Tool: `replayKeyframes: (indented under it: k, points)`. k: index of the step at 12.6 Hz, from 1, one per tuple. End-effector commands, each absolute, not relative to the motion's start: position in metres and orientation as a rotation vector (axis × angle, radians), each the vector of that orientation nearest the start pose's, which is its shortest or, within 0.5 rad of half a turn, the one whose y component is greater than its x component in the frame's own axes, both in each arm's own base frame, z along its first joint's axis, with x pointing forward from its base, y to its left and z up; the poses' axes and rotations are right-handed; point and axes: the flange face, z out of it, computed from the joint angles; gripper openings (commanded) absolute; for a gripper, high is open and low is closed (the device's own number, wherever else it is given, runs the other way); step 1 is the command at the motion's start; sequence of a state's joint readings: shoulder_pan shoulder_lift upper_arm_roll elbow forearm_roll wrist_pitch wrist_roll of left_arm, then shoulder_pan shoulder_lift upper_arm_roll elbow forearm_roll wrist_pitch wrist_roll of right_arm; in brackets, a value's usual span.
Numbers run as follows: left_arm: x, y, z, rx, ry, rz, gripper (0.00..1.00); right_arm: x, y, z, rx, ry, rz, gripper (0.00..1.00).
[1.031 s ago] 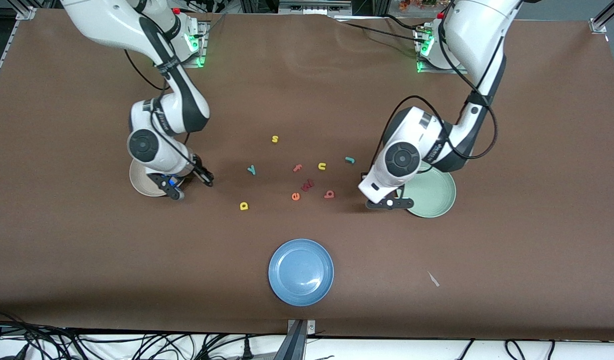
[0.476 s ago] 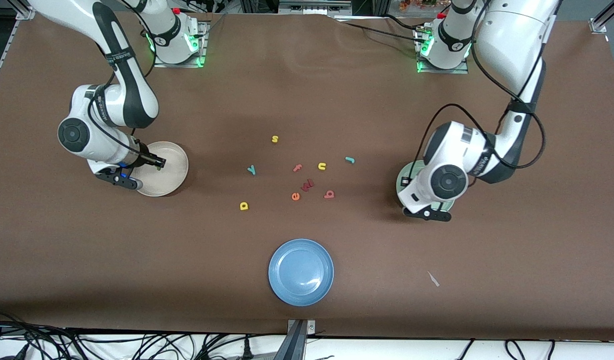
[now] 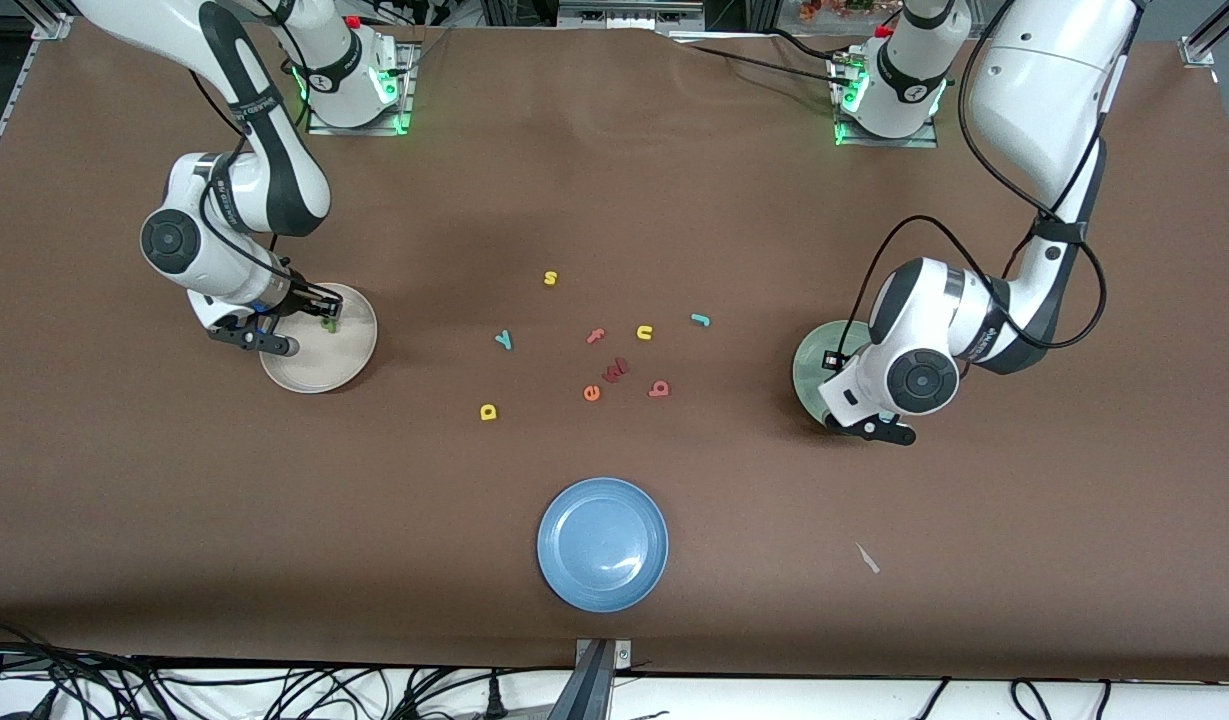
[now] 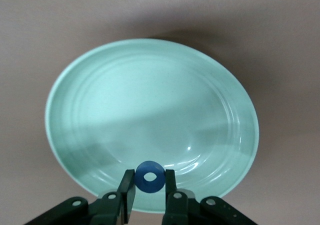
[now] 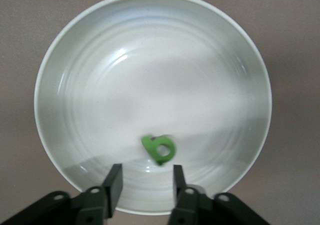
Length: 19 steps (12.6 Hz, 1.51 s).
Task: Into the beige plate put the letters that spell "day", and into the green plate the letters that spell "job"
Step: 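Release both letters and move both grippers over the cyan letters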
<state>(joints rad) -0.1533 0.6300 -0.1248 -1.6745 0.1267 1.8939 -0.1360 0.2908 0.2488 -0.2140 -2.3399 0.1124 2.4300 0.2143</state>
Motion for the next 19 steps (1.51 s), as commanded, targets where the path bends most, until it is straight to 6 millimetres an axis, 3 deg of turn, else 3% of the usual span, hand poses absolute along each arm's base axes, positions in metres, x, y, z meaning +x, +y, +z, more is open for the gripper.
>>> replayKeyframes:
  k: [1,3,5,7,9,10,11,12,14,16,19]
  points:
    - [0.614,-0.146,0.198,-2.942,0.309,0.593,0.04,0.497,0.040,0.230,-3.106,0.371,0.204,1.00]
    - [0.614,-0.144,0.195,-2.943,0.305,0.598,0.05,0.504,0.061,0.233,-3.095,0.496,0.183,1.00]
    - [0.614,-0.140,0.180,-2.967,0.252,0.640,0.05,0.511,0.094,0.230,-3.075,0.631,0.171,1.00]
    - [0.614,-0.139,0.178,-2.976,0.234,0.647,0.07,0.523,0.131,0.231,-3.043,0.797,0.147,1.00]
    - [0.614,-0.141,0.177,-2.984,0.217,0.643,0.16,0.517,0.175,0.225,-3.038,0.839,0.150,1.00]
    - [0.613,-0.144,0.177,-3.012,0.192,0.656,0.38,0.514,0.192,0.225,-3.059,0.764,0.145,1.00]
    - [0.614,-0.144,0.178,-3.019,0.184,0.657,0.78,0.509,0.204,0.219,-3.109,0.603,0.150,1.00]
    - [0.614,-0.143,0.179,-3.021,0.184,0.655,1.00,0.502,0.217,0.208,-3.147,0.383,0.167,1.00]
    - [0.615,-0.144,0.187,-3.022,0.180,0.649,1.00,0.507,0.230,0.205,-3.147,0.295,0.137,1.00]
    - [0.615,-0.155,0.215,-3.025,0.085,0.621,1.00,0.500,0.259,0.203,-3.144,0.209,0.135,1.00]
    - [0.608,-0.194,0.242,-3.062,-0.214,0.624,1.00,0.483,0.288,0.199,-3.151,0.033,0.142,1.00]
